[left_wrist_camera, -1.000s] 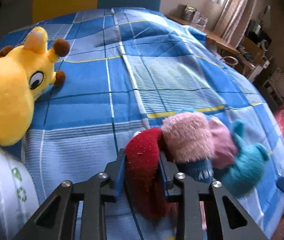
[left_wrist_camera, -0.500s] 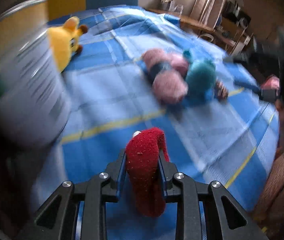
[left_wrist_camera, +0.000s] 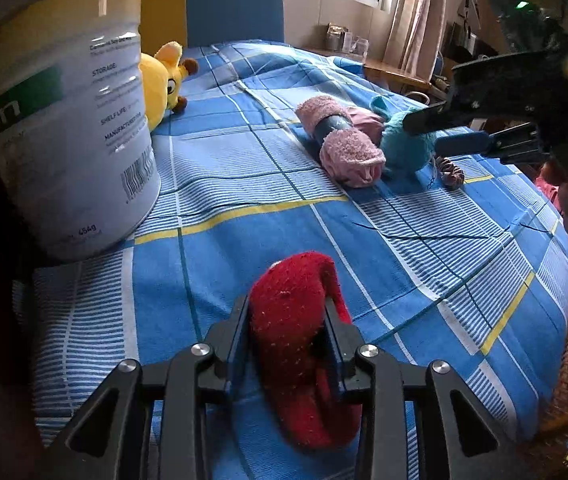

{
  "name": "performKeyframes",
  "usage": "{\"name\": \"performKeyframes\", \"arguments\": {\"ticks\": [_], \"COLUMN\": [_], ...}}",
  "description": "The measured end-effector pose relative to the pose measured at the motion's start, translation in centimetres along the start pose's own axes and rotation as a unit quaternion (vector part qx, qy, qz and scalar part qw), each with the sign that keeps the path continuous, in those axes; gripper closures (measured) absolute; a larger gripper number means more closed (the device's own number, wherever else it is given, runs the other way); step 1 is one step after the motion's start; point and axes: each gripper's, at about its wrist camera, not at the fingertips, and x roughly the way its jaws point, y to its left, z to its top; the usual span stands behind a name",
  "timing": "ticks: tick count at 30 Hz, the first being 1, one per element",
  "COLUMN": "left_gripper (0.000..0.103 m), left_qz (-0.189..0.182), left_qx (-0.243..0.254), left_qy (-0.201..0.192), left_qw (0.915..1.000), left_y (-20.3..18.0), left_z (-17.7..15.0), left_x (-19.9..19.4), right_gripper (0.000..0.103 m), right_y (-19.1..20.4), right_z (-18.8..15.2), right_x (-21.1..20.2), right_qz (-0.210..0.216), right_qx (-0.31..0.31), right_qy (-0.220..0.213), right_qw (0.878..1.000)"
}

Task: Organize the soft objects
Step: 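Grasp the pink GRAREY towel roll with right while left holds the red plush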

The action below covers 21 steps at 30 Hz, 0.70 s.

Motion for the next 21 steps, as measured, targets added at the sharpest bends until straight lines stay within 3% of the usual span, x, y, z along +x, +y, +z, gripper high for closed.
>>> {"name": "performKeyframes", "arguments": {"ticks": [10,21], "left_gripper": [0.068,0.068], "left_qz": [-0.001,-0.010], "left_qx": [0.005,-0.001], "left_qy": [-0.015,-0.018], "left_qw": [0.9999,0.9998], "left_y": [-0.1,0.1], "left_z": [-0.3,-0.4], "left_x": [0.1,0.0], "right_gripper": [0.056,0.056], "right_y": [2.9,4.7], "right_z": [-0.5,3.1], "right_x": [1.7,7.2], "right_qz": [-0.004,-0.075], "right_qx": [-0.051,-0.058], "right_qy": [0.029,0.051], "right_qw": [0.998,0.994]}}
